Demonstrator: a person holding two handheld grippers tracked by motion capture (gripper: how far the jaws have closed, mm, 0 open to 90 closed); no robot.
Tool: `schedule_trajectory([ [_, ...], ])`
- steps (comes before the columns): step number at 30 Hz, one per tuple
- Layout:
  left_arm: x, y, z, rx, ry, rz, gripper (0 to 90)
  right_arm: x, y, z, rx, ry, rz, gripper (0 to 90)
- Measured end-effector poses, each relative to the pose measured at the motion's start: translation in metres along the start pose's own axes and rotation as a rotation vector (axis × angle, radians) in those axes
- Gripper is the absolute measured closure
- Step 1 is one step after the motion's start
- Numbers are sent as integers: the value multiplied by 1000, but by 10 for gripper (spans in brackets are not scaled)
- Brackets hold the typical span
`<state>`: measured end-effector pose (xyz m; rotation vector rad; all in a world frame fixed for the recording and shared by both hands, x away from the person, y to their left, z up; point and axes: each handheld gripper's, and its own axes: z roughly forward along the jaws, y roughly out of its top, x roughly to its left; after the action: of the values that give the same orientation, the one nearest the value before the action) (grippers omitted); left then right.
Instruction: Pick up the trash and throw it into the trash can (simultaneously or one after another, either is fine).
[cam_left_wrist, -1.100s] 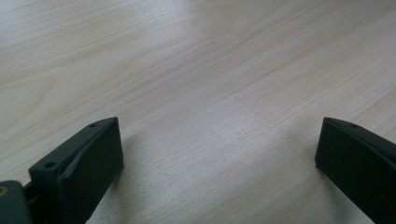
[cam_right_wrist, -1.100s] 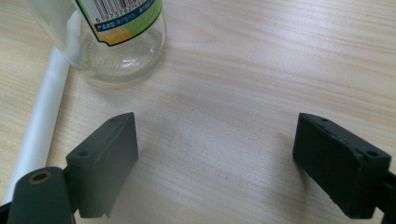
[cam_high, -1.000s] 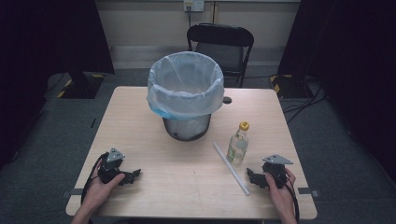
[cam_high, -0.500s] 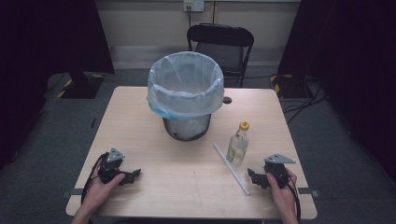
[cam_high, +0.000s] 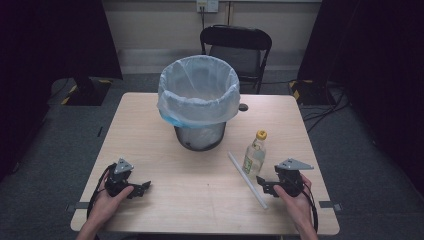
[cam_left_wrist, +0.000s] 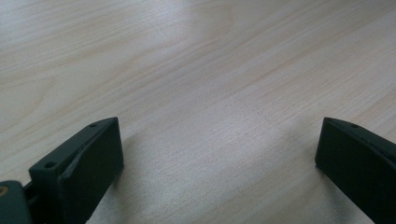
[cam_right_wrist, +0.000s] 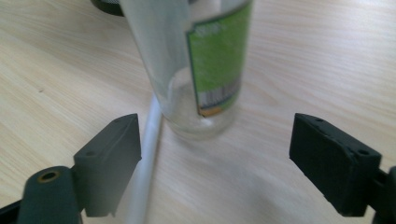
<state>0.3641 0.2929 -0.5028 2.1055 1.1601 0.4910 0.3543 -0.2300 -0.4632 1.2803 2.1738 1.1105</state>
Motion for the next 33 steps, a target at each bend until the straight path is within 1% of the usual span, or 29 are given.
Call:
schedule_trajectory([
  [1,0,0,0,0,0,0,4,1,2,2,-9,-3,-11,148],
  [3,0,0,0,0,0,-1,4,1,6,5,-14,3,-16,147],
  [5,0,0,0,0,0,-1,4,0,8,9,-11,4,-13,144],
  [7,0,0,0,1,0,-1,4,-1,10,16,3,18,-20,165],
  [8,0,0,0,1,0,-1,4,-1,11,20,4,30,-27,156],
  [9,0,0,0,0,0,0,4,-1,11,23,8,37,-19,140],
  [11,0,0,0,0,0,0,4,-2,12,30,8,52,-21,143],
  [15,0,0,0,3,-1,2,4,-1,14,38,15,50,-37,143],
  [17,0,0,0,2,-1,2,3,-1,17,43,29,47,-47,149],
  [18,0,0,0,2,-1,2,4,-1,18,45,21,51,-41,153],
  [21,0,0,0,2,-1,2,4,3,22,52,18,52,-70,156],
  [23,0,0,0,2,-2,2,4,5,23,57,22,55,-77,161],
  [24,0,0,0,2,-1,2,4,5,23,58,12,54,-74,172],
  [29,0,0,0,2,-2,3,4,3,20,59,18,25,-71,174],
  [33,0,0,0,2,-1,2,4,5,18,61,-3,23,-78,220],
])
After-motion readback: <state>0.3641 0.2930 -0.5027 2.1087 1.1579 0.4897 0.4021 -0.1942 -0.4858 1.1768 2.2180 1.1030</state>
